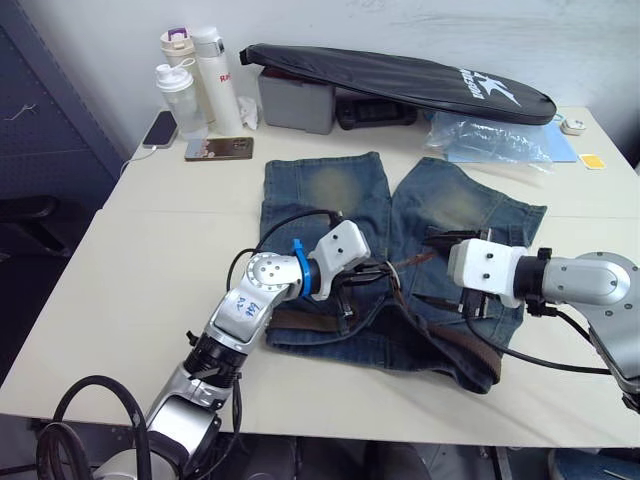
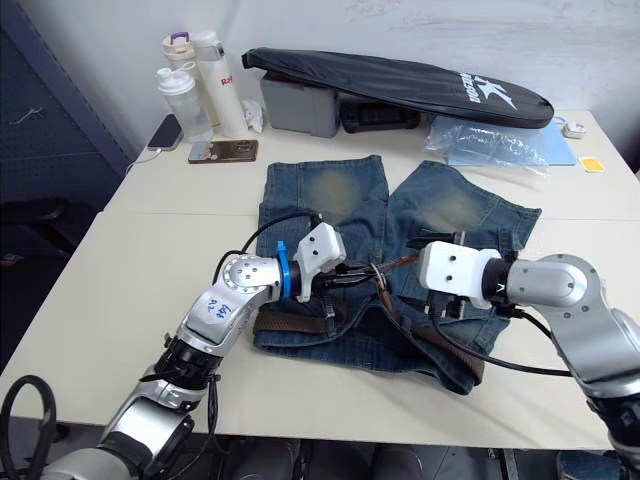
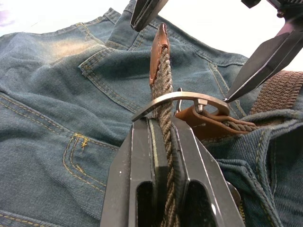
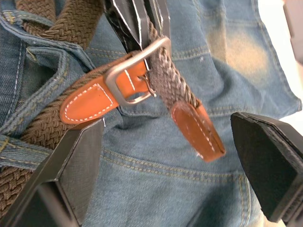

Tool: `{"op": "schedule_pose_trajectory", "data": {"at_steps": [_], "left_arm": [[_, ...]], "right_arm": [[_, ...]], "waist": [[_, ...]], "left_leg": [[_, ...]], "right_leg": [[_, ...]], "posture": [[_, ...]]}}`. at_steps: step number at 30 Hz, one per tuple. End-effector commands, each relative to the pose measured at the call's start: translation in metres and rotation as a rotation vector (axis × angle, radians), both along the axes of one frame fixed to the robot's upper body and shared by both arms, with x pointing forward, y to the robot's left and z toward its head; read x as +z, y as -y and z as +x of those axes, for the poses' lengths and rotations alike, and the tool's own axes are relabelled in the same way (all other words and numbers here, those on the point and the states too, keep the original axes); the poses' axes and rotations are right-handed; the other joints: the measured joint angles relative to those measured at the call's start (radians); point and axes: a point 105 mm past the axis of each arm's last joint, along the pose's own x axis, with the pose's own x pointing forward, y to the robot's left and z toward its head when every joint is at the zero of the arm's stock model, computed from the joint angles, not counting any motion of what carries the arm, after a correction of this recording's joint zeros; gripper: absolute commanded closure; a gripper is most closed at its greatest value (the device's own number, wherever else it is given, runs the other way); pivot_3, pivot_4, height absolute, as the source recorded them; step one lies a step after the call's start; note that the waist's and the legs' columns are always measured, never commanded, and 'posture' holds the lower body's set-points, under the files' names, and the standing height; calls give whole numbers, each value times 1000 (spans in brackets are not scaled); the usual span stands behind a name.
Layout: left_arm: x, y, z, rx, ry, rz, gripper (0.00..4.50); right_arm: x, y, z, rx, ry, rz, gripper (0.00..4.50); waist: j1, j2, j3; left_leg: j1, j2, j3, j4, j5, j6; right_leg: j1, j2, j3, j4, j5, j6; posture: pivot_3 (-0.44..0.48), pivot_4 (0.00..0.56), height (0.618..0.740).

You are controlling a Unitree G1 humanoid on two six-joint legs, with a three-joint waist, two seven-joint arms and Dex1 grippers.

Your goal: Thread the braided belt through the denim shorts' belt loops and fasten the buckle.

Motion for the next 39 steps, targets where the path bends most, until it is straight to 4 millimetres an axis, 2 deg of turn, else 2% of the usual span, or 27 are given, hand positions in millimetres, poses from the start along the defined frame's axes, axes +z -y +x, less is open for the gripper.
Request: {"op": "schedule_pose_trajectory", "data": {"at_steps": [1,5,6,7,10,15,19,21,22,24,29,30,34,39], "left_arm": [[16,3,-5,-23,60,-29,4500],[16,4,-6,-24,61,-28,4500],[16,4,-6,-26,63,-26,4500],[15,5,-6,-28,64,-23,4500],[15,5,-7,-29,66,-20,4500],[14,4,-6,-25,64,-15,4500],[13,4,-7,-33,49,-10,4500],[14,4,-7,-28,25,-27,3614],[16,2,-7,-28,0,-46,3400],[18,-2,-7,-41,-20,-44,2464],[28,-27,-4,-72,-96,-49,333],[30,-31,-3,-80,-112,-54,68],[39,-43,5,-78,-178,-88,68],[48,-49,1,-137,-252,-118,68]], "right_arm": [[6,-4,1,28,38,-6,19],[4,-5,5,27,46,-11,19],[5,-5,7,24,51,-10,521],[5,-4,9,21,59,-14,698],[8,-1,13,13,80,-24,2022],[9,0,16,14,99,-31,4473],[10,-1,16,19,104,-24,4473],[10,-1,17,22,106,-24,4500],[11,-1,17,22,111,-29,4500],[12,1,19,23,124,-39,4500],[16,2,18,51,159,-68,4500],[16,2,17,60,166,-76,4500],[18,0,11,110,219,-111,4500],[24,7,11,117,337,-188,4500]], "waist": [[0,0,0],[-1,0,0],[-1,0,0],[-1,0,0],[-1,1,0],[-1,1,0],[-2,1,0],[-2,1,0],[-2,1,0],[-2,1,-1],[-4,3,-2],[-5,4,-2],[-4,4,-3],[-4,5,-3]], "left_leg": [[0,0,0,0,0,0],[0,0,0,0,0,0],[0,0,0,0,0,0],[0,0,0,0,0,0],[0,0,0,0,0,0],[0,0,0,0,0,0],[0,0,0,0,0,0],[0,0,0,0,0,0],[0,0,0,0,0,0],[0,0,0,0,0,0],[1,0,0,0,0,0],[1,1,0,0,0,0],[1,1,0,0,0,0],[0,0,1,0,0,0]], "right_leg": [[0,0,0,0,0,0],[0,0,0,0,0,0],[0,0,0,0,0,0],[0,0,0,0,0,0],[0,0,0,0,0,0],[0,0,0,0,0,0],[0,0,0,1,0,0],[0,0,0,1,0,0],[0,0,0,1,0,0],[0,0,0,1,0,0],[0,0,0,2,0,0],[0,0,0,2,0,0],[0,0,0,2,0,0],[0,0,0,2,0,0]], "posture": [[0,150,740],[0,150,740],[0,150,740],[0,150,740],[0,150,740],[0,150,740],[0,150,740],[0,150,740],[0,150,740],[0,150,740],[0,150,740],[0,150,740],[0,150,740],[0,150,740]]}}
